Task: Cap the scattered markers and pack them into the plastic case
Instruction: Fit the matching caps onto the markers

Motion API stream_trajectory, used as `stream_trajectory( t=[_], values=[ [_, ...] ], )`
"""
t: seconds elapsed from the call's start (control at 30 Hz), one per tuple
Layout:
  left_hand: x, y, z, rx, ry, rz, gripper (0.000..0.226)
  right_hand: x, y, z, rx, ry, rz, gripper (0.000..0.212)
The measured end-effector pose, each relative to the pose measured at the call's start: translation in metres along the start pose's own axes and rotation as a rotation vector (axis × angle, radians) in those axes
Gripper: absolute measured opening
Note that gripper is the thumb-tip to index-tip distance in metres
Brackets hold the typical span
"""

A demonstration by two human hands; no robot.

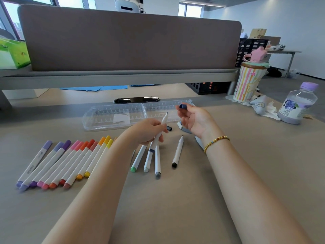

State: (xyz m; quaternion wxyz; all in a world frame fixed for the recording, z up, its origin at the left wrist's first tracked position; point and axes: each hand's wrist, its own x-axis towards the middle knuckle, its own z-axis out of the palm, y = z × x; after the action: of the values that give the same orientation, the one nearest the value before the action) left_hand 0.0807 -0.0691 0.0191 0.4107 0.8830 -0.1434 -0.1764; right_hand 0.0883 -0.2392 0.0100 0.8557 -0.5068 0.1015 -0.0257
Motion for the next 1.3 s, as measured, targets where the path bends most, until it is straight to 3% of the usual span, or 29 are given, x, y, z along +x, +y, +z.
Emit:
stream_trajectory(
  t=[0.23,0.5,0.73,0.97,1.13,1.23,1.3],
  values=[
    [0.002,0.005,0.006,0.088,0.020,0.077,0.033,-0.002,0.002,0.000,-0.456,0.002,-0.132,0.026],
    [0.003,0.004,0.006,0.108,0.048,0.109,0.032,-0.008,0.001,0.008,-0.645,-0.108,-0.177,0.027],
    [0.006,0.002,0.013,-0.295,0.086,0.061,0.035,-0.011,0.007,0.021,-0.777,-0.097,-0.295,0.027],
    [0.005,0.007,0.019,-0.358,0.107,0.056,0.034,-0.012,0.005,0.022,-0.773,-0.096,-0.322,0.028],
    [-0.002,0.010,-0.006,-0.184,0.106,-0.012,0.032,-0.017,0.000,0.025,-0.823,-0.137,-0.224,0.027],
    [-0.002,0.002,-0.023,0.081,0.187,-0.056,0.034,-0.015,0.001,0.025,-0.833,-0.072,-0.213,0.031],
    [-0.002,-0.005,-0.025,0.251,0.142,-0.096,0.033,-0.013,-0.002,0.021,-0.798,-0.006,-0.192,0.031]
  ],
)
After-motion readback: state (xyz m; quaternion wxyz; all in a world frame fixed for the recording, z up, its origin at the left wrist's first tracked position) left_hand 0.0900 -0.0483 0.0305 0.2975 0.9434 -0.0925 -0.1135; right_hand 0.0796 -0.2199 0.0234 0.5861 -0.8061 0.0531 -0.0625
